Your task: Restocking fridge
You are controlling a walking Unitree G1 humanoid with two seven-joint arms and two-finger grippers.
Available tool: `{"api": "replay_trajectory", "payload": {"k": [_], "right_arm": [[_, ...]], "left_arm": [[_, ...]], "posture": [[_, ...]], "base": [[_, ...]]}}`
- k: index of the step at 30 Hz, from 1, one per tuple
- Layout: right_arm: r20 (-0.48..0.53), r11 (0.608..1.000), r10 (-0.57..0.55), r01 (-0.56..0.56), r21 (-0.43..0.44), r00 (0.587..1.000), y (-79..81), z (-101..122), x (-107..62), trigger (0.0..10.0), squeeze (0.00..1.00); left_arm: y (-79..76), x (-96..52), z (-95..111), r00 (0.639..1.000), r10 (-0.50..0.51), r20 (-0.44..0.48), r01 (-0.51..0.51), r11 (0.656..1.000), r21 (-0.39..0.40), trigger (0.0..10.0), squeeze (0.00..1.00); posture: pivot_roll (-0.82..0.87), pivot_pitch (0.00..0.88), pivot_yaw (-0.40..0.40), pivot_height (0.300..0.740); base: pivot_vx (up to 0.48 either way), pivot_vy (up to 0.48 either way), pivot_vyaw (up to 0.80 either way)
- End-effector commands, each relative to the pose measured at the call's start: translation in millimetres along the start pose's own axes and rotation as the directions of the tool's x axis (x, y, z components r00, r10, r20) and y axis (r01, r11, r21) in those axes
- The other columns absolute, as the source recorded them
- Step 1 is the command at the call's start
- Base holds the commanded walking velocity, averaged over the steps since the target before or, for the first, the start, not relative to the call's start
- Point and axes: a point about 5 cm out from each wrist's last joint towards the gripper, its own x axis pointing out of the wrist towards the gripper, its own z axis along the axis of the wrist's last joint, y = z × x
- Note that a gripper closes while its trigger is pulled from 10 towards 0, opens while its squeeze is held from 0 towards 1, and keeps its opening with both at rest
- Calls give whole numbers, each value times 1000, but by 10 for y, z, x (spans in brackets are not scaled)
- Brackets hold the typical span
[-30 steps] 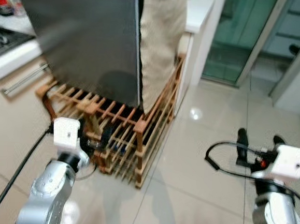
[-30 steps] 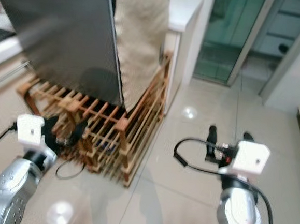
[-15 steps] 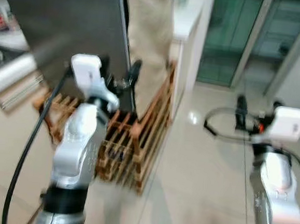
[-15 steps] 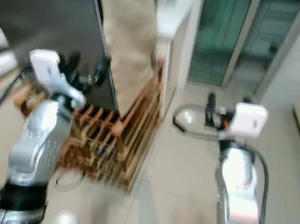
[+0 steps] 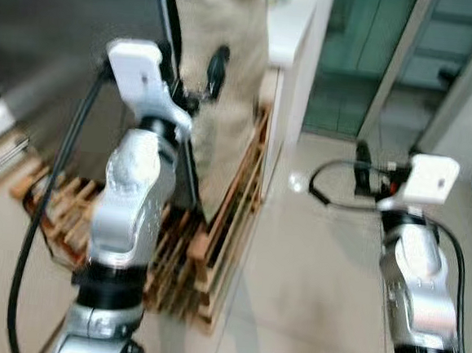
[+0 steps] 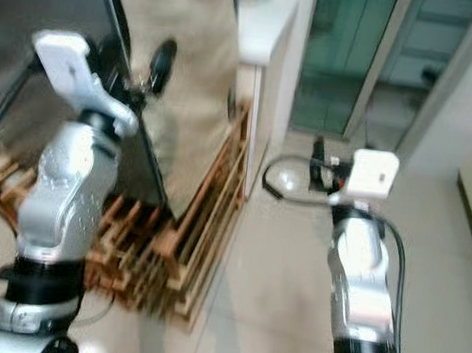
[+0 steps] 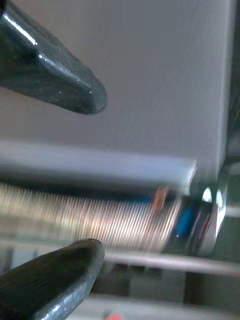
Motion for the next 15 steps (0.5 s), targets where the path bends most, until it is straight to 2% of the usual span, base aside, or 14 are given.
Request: {"api": "replay_trajectory", "payload": {"k": [1,3,6,7,9,10,15], "right_arm": [[-7,1000,-5,5,-15,1000,-32,-18,-25,10000,0],[-14,1000,-3,2,-13,1000,-26,-37,-29,10000,0],[-19,1000,-4,4,-11,1000,-31,-58,-27,10000,0],[-24,1000,-6,6,-9,1000,-32,-69,-26,10000,0],[-28,1000,-8,8,-6,1000,-29,-80,-22,10000,0],[-32,1000,-8,8,-5,999,-24,-90,-21,10000,0],[-44,1000,-7,7,1,999,-13,-124,-34,10000,0]], "left_arm": [[-11,46,119,999,10,42,-10,1000,6,10000,0],[-38,108,204,997,-8,71,6,1000,27,10000,0],[-105,134,180,997,-51,60,47,997,64,10000,0],[-154,143,106,997,-76,21,74,993,92,10000,0],[-185,152,41,996,-88,-15,89,991,100,10000,0],[-213,167,-37,993,-97,-61,103,989,109,10000,0],[-262,205,-134,985,-119,-122,129,989,72,10000,0]], "posture": [[-163,0,68,740],[-162,0,70,740],[-162,0,71,740],[-162,0,70,740],[-163,0,70,740],[-163,0,70,740],[-168,0,71,740]], "base": [[0,0,0],[0,0,0],[0,0,0],[0,0,0],[0,0,0],[0,0,0],[0,0,0]]}}
